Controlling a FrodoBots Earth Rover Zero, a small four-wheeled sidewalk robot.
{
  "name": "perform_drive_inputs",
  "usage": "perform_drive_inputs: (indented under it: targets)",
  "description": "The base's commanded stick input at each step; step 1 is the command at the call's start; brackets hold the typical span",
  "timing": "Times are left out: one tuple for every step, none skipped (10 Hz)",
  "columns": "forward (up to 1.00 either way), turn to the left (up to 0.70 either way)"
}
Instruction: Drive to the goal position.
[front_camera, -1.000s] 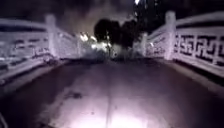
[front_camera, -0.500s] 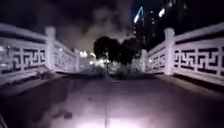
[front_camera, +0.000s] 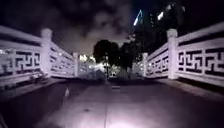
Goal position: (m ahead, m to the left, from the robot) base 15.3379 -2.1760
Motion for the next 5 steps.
perform_drive_inputs:
  targets:
    - [0.45, 0.0]
    - [0.45, 0.0]
    - [0.45, 0.0]
    - [0.45, 0.0]
    - [0.45, 0.0]
